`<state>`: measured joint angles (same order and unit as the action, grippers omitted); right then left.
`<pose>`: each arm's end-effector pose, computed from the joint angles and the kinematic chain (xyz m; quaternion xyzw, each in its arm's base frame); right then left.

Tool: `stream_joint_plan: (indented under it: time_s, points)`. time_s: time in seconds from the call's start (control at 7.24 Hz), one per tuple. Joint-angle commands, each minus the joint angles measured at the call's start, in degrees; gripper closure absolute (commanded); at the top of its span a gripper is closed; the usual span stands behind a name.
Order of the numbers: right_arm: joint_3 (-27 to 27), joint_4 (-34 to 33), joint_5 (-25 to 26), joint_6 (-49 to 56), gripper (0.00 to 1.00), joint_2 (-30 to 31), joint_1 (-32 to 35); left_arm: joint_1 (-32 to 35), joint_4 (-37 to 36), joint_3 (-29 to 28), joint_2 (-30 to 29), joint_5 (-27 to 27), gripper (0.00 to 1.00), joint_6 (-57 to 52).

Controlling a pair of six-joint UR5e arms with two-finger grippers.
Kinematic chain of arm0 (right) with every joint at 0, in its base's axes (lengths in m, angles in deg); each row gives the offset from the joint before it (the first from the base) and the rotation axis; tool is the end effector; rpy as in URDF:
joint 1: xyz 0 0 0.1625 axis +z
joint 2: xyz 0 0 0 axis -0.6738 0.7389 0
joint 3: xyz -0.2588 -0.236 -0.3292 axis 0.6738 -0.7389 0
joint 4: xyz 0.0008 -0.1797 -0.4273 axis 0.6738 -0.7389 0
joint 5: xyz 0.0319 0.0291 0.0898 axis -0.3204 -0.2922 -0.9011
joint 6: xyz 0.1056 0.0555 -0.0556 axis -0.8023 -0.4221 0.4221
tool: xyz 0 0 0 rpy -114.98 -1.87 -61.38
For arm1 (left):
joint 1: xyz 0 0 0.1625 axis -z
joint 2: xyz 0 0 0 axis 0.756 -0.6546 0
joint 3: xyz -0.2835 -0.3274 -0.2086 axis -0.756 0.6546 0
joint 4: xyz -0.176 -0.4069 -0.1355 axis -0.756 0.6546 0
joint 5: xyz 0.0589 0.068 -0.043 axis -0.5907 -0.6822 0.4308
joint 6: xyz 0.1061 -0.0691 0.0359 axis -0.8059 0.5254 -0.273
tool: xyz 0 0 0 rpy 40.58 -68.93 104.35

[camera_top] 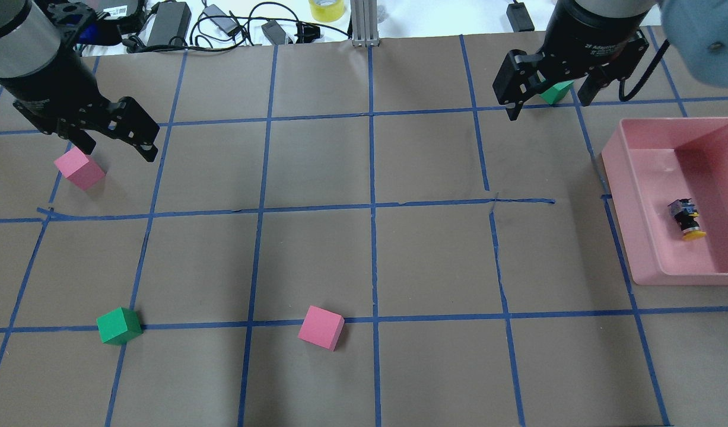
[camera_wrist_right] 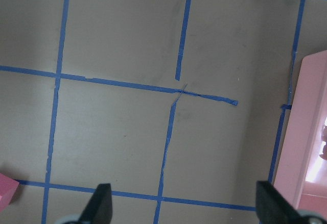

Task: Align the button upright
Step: 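Move the right gripper over the pink tray toward the black button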

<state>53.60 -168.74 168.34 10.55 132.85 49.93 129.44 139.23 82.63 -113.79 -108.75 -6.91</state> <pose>0.1517 -0.5476 0.5569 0.0747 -0.9966 0.0317 0.0147 -0.0407 -0.5393 0.5197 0.0853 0.9963 0.0124 0.0071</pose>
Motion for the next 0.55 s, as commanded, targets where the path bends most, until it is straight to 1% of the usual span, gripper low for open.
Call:
stream_joint_plan:
  time_s: [0.0, 0.14, 0.28, 0.41]
  points:
    - [0.63, -0.08, -0.24, 0.0, 0.0, -0.24, -0.09, 0.0, -0.15, 0.12, 0.0, 0.09, 0.0, -0.06]
    - [1.16, -0.77, -1.11, -0.61, 0.0, -0.32, -0.1, 0.0, -0.15, 0.3, 0.0, 0.17, 0.0, -0.06]
    - [0.99, -1.04, -1.38, -0.18, 0.0, -1.89, -0.97, 0.0, -0.15, 0.39, -0.09, 0.26, 0.0, -0.06]
    - [1.16, -1.13, -1.3, -0.26, 0.0, -3.3, -3.67, 0.0, -0.15, 0.39, -0.09, 0.35, 0.0, -0.06]
